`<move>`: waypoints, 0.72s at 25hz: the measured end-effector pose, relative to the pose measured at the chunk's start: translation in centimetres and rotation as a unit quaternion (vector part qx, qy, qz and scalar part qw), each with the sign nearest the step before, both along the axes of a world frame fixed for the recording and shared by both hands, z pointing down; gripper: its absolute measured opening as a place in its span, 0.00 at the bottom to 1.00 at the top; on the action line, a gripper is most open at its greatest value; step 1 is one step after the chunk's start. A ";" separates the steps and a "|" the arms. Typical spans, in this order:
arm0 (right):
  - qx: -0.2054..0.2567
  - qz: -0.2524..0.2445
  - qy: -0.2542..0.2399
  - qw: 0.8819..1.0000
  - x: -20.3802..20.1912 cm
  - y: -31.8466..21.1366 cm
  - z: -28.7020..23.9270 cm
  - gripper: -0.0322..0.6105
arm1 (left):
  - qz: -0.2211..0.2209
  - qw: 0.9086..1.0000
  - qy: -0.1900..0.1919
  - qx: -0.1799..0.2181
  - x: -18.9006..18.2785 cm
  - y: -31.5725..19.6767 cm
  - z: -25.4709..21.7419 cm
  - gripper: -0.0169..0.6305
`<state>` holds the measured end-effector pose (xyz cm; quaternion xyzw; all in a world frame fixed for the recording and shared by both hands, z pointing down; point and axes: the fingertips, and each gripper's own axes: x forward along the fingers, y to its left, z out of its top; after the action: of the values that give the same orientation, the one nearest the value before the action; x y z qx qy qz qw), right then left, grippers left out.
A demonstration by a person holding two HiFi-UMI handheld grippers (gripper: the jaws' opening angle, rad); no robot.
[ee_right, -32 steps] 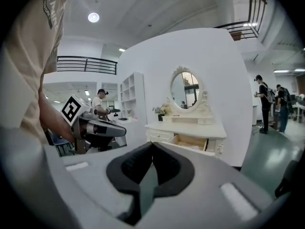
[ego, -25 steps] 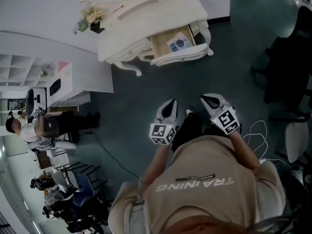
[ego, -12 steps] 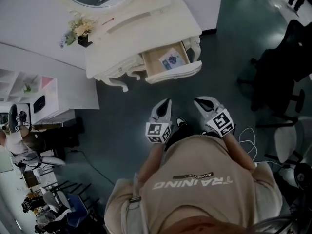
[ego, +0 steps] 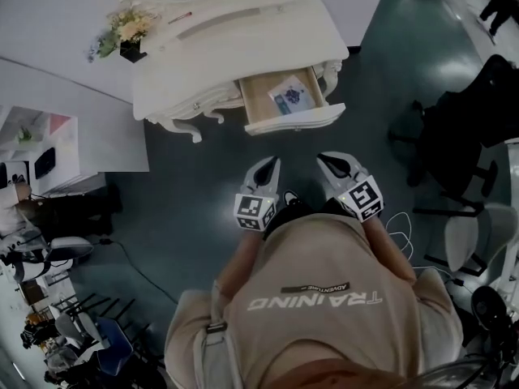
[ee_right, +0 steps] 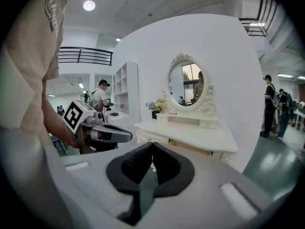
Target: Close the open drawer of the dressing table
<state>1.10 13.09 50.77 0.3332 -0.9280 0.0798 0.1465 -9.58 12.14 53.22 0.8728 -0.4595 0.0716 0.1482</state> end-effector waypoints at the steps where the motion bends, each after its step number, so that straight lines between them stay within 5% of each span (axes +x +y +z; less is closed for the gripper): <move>1: 0.000 0.001 0.000 1.000 -0.3 -0.6 0.0 0.06 | 0.002 1.000 0.004 -0.005 -0.2 -0.3 0.3 0.04; 12: -0.044 0.002 0.012 0.999 0.8 -3.8 2.7 0.06 | 0.022 0.999 -0.004 -0.043 1.7 -4.4 2.8 0.04; 18: -0.074 -0.017 -0.007 0.997 3.5 -10.6 5.1 0.06 | -0.005 0.998 -0.028 -0.064 3.8 -9.9 3.7 0.04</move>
<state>4.64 2.52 55.86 0.3050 -0.9261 0.1477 0.1656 -5.81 2.22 56.91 0.8567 -0.4627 0.1243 0.1908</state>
